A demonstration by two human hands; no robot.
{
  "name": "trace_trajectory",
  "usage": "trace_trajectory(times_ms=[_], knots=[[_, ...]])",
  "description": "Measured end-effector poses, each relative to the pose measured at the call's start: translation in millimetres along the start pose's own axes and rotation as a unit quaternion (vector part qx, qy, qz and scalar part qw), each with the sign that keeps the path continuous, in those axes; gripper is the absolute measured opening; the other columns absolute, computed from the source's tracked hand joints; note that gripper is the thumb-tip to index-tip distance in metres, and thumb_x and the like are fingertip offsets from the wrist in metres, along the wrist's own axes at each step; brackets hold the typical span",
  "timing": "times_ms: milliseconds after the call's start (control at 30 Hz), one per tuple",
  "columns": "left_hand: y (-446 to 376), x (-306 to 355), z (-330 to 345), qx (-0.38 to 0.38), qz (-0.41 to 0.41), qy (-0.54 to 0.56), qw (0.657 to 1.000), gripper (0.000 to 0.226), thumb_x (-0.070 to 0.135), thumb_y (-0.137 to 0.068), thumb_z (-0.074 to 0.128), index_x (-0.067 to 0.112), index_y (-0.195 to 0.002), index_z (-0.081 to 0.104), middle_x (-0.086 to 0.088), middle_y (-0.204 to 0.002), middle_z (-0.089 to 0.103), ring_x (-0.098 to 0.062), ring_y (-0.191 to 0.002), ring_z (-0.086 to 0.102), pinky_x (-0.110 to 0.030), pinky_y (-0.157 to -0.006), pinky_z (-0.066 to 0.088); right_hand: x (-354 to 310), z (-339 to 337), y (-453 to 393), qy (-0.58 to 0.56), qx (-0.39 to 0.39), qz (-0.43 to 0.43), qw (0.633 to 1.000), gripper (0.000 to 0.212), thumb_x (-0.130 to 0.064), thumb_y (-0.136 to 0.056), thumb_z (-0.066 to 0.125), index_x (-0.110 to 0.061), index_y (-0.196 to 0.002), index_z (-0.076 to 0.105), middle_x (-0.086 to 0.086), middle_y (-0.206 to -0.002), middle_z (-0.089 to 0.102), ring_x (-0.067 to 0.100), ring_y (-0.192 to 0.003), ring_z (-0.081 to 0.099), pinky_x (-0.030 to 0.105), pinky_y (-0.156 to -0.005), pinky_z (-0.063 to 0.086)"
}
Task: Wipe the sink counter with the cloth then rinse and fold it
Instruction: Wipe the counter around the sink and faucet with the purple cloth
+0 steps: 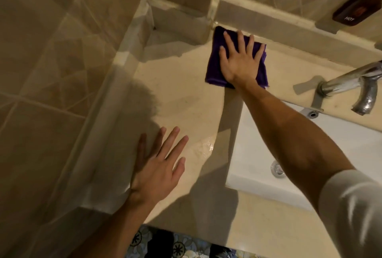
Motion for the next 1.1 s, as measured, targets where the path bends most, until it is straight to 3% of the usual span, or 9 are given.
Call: trace_trajectory(times_ms=[367,767,900,1100], knots=[[0,-2,4,0.036,0.011,0.018,0.999,0.058,0.048,-0.101,0.041,0.036,-0.157,0.030,0.006,-0.168,0.022,-0.025,-0.155,0.023,-0.061,-0.121,0.016,-11,9,33,-0.005,0.026,-0.033,0.999,0.064,-0.059,-0.101,0.011,-0.036,-0.161,0.015,0.000,-0.170,0.009,0.033,-0.156,0.001,0.061,-0.123,-0.005],[1,-3,7,0.012,0.016,-0.008,1.000,0.056,0.046,-0.103,0.026,0.031,-0.156,0.032,0.004,-0.168,0.022,-0.025,-0.155,0.023,-0.061,-0.120,0.015,-28,41,234,-0.034,0.018,-0.068,0.997,0.058,-0.055,-0.104,0.023,-0.038,-0.159,0.021,-0.005,-0.169,0.015,0.028,-0.157,0.007,0.057,-0.124,0.003],[4,-4,7,0.035,0.017,-0.012,0.999,0.053,0.043,-0.107,0.022,0.030,-0.157,0.031,0.005,-0.169,0.018,-0.023,-0.155,0.021,-0.060,-0.121,0.014,-23,47,311,-0.035,-0.004,-0.098,0.995,0.058,-0.054,-0.106,0.025,-0.037,-0.161,0.015,-0.004,-0.170,0.008,0.025,-0.157,0.001,0.057,-0.124,0.008],[6,-1,4,0.026,-0.002,-0.014,1.000,0.057,0.048,-0.105,0.015,0.036,-0.161,0.011,0.008,-0.170,0.009,-0.019,-0.157,0.012,-0.058,-0.123,0.009,-19,53,428,-0.014,-0.058,-0.123,0.991,0.060,-0.054,-0.106,0.028,-0.037,-0.161,0.010,-0.004,-0.171,0.005,0.027,-0.157,-0.004,0.060,-0.122,0.015]])
Point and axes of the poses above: each hand's wrist, its own y-axis away from the middle knuckle, its own z-axis out of the palm, x = y × z, the point moved 2 cm from there along -y, towards the middle knuckle
